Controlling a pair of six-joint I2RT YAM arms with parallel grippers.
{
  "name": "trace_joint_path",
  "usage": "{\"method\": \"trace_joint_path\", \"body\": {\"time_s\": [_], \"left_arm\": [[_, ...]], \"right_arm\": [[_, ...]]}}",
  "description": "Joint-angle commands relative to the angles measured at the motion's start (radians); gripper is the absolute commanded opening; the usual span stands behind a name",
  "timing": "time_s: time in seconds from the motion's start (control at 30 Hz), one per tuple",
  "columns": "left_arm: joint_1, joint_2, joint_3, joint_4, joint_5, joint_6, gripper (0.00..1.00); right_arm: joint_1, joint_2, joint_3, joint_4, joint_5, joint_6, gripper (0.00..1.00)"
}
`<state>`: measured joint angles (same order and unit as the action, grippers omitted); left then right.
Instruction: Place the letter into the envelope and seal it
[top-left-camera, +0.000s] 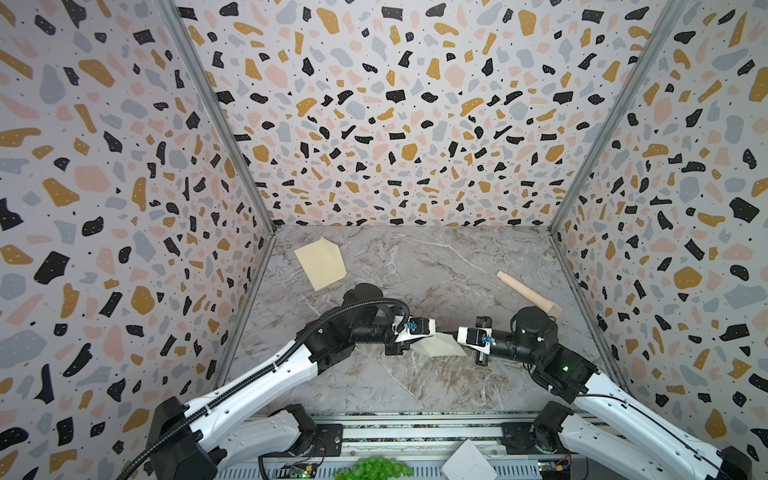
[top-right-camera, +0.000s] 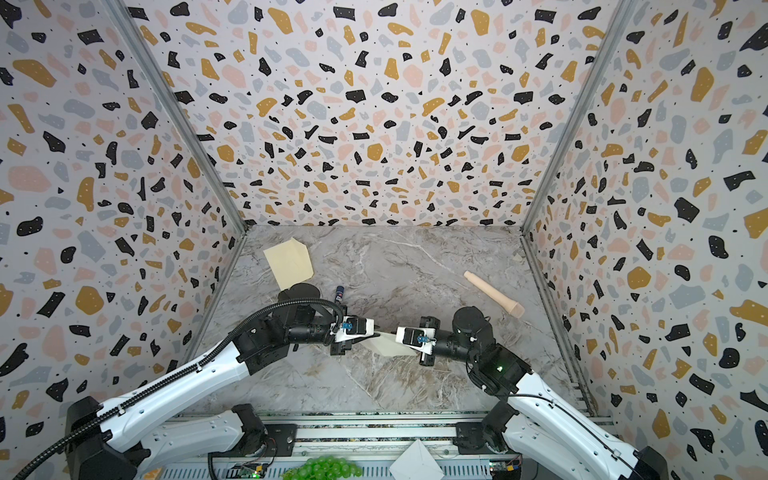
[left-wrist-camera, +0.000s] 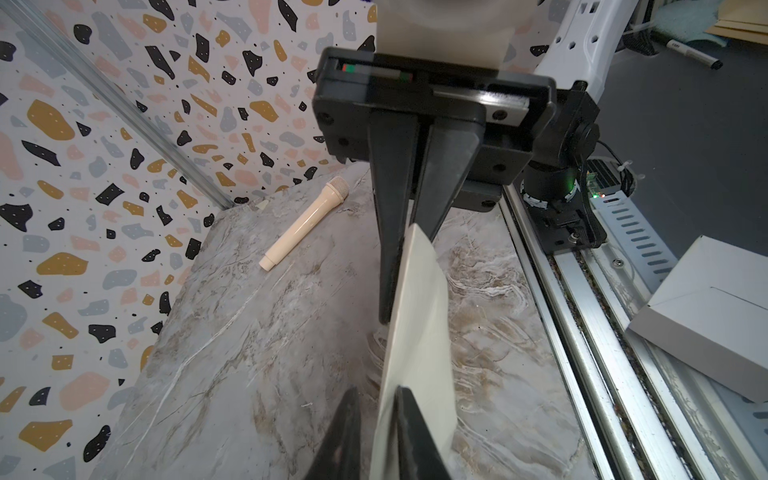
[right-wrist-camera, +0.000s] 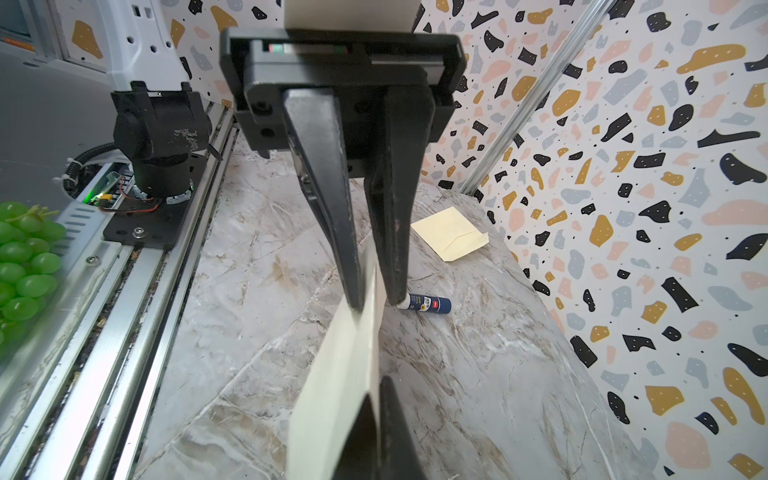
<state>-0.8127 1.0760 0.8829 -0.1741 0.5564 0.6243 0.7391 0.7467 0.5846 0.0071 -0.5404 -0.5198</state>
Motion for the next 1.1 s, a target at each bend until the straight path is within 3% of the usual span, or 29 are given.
{"method": "trace_joint_path", "body": {"time_s": [0.0, 0.1, 0.2, 0.3, 0.4, 0.5, 0.63, 0.83, 1.07], "left_arm": [[0.003, 0.004, 0.034, 0.026, -0.012, -0.006, 0.10], [0.002, 0.010, 0.033, 0.027, -0.015, -0.006, 0.03], [0.002, 0.012, 0.033, 0.027, -0.019, -0.008, 0.00], [0.002, 0.010, 0.031, 0.026, -0.036, -0.016, 0.00], [0.002, 0.003, 0.022, 0.031, -0.068, -0.035, 0.00], [0.002, -0.002, 0.012, 0.033, -0.087, -0.050, 0.00], [0.001, -0.004, 0.002, 0.044, -0.086, -0.064, 0.00], [0.001, 0.014, 0.008, 0.073, -0.050, -0.092, 0.00], [-0.002, 0.022, 0.014, 0.068, -0.020, -0.101, 0.00]], "right_arm": [[0.006, -0.013, 0.011, 0.001, 0.016, -0.015, 0.00], [0.008, -0.013, 0.012, 0.002, 0.033, -0.016, 0.01], [0.008, -0.022, 0.023, -0.011, 0.072, -0.010, 0.14], [0.008, -0.053, 0.049, -0.075, 0.196, -0.015, 0.30], [0.009, -0.109, 0.086, -0.185, 0.346, -0.058, 0.40], [0.008, -0.165, 0.132, -0.317, 0.400, -0.103, 0.47], [0.008, -0.187, 0.189, -0.414, 0.298, -0.099, 0.54], [0.009, -0.112, 0.196, -0.302, 0.076, -0.006, 0.57], [0.008, 0.022, 0.218, -0.227, 0.059, 0.022, 0.50]]}}
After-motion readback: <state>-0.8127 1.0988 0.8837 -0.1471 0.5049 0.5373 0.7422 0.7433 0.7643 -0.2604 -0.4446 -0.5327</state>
